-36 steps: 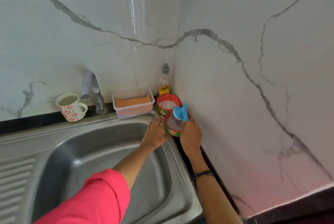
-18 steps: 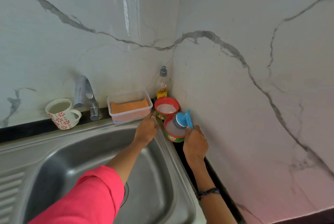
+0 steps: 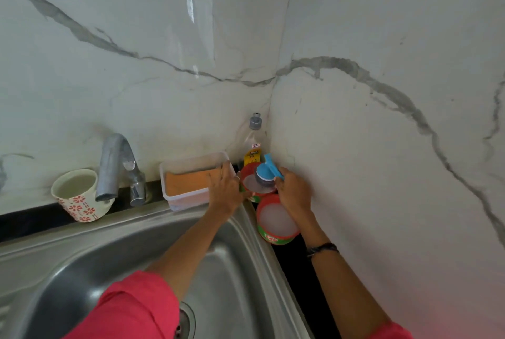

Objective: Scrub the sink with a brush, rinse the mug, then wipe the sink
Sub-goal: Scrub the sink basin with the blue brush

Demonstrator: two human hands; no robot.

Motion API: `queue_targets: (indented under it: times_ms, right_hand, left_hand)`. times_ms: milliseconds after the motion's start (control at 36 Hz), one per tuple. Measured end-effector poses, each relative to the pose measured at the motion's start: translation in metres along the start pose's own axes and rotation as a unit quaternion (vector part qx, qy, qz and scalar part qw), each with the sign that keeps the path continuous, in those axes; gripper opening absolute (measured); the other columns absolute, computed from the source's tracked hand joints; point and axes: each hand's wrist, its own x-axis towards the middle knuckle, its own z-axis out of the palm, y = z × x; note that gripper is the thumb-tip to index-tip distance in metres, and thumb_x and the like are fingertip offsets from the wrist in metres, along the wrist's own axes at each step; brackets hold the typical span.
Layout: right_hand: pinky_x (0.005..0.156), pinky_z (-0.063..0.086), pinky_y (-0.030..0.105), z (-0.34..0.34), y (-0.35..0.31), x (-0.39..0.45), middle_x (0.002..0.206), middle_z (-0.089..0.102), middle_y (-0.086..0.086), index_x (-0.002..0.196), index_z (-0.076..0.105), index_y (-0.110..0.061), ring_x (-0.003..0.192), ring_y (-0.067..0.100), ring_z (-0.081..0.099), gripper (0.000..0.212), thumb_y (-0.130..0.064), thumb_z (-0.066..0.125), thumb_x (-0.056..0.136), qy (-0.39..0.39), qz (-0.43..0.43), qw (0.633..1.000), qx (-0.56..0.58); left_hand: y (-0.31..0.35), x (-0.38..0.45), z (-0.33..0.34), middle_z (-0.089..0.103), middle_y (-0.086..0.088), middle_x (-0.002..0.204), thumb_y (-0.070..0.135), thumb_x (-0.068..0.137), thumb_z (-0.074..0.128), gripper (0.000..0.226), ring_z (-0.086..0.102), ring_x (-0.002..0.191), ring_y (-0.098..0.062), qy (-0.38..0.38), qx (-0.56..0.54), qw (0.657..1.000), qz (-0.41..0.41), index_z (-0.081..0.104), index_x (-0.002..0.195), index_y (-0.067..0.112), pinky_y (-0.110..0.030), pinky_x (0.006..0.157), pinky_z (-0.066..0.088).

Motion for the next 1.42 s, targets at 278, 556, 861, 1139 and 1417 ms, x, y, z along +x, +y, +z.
queue_targets:
  times_ms: [278,556,861,1139,1417]
  right_hand:
    - [0.087,0.043,0.027,0.025,-0.009,0.020,0.124,0.061,0.009,0.132,0.052,-0.012,0.112,0.028,0.057,0.038,-0.015,0.048,0.094,-0.089,0.010,0.992,0.083]
    - [0.081,0.049,0.032,0.010,-0.001,0.035,0.110,0.066,0.012,0.122,0.059,-0.013,0.102,0.030,0.062,0.034,-0.024,0.049,0.092,-0.096,0.048,0.992,-0.062]
    - [0.079,0.047,0.029,0.021,-0.007,0.033,0.110,0.066,0.013,0.123,0.060,-0.014,0.101,0.028,0.062,0.033,-0.018,0.049,0.093,-0.121,0.041,0.991,-0.024]
    - [0.082,0.047,0.031,0.023,-0.015,0.036,0.115,0.064,0.014,0.127,0.057,-0.014,0.104,0.030,0.060,0.037,-0.019,0.051,0.091,-0.115,0.024,0.993,0.004]
    - [0.081,0.045,0.032,-0.003,-0.015,-0.013,0.118,0.063,0.011,0.135,0.048,-0.020,0.108,0.030,0.058,0.039,-0.023,0.040,0.098,0.005,-0.037,0.999,0.031]
  left_hand:
    - [-0.002,0.004,0.012,0.006,-0.008,0.157,0.061,0.085,0.047,0.061,0.001,0.144,-0.028,-0.010,-0.052,0.998,-0.020,0.050,0.134,0.025,-0.057,0.111,0.005]
    - [0.001,0.009,0.005,0.004,-0.006,0.157,0.057,0.085,0.053,0.058,-0.002,0.144,-0.027,-0.037,-0.040,0.998,-0.031,0.051,0.132,0.024,-0.058,0.111,0.001]
    - [0.001,0.016,0.004,0.005,-0.007,0.156,0.063,0.080,0.055,0.060,0.000,0.143,-0.029,-0.037,-0.004,0.999,-0.030,0.055,0.127,0.026,-0.060,0.110,0.000]
    - [0.002,0.016,0.010,0.006,-0.010,0.156,0.063,0.086,0.044,0.062,-0.001,0.144,-0.030,-0.043,0.017,0.999,-0.023,0.035,0.142,0.036,-0.064,0.108,-0.005]
    - [-0.010,-0.043,-0.008,0.018,-0.014,0.155,0.045,0.088,0.051,0.082,0.020,0.142,-0.030,0.029,-0.038,0.998,0.045,0.012,0.149,0.007,-0.057,0.111,0.019]
